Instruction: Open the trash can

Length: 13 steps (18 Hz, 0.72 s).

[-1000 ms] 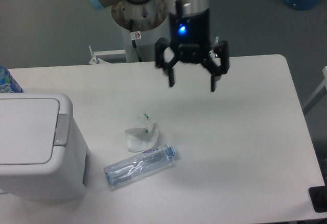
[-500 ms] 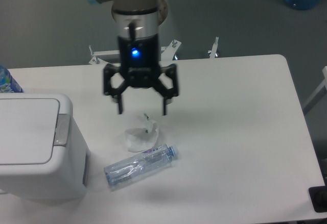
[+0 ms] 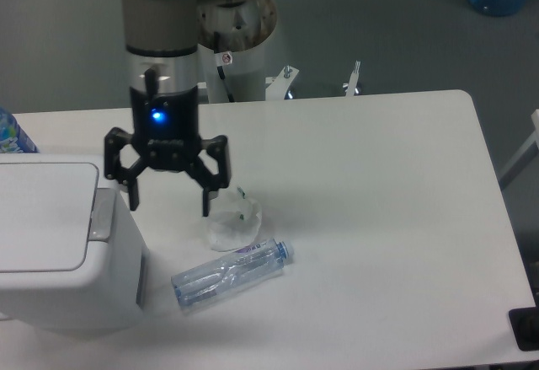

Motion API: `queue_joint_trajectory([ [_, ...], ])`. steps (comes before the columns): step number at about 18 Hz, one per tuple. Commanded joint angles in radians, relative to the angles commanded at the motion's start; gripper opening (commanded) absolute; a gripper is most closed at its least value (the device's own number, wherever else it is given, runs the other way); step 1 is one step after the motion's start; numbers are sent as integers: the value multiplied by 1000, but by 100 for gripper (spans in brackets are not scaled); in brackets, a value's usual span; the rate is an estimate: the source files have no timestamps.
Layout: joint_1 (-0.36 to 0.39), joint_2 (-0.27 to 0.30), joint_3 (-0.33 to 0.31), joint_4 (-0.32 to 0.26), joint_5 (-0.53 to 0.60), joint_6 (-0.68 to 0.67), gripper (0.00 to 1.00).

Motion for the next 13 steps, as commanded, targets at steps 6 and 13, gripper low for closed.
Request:
queue_joint_trajectory([
  [6,-15,-9,-2,0,0,-2,100],
  [13,-17,-11,-12,0,0,-2,100],
])
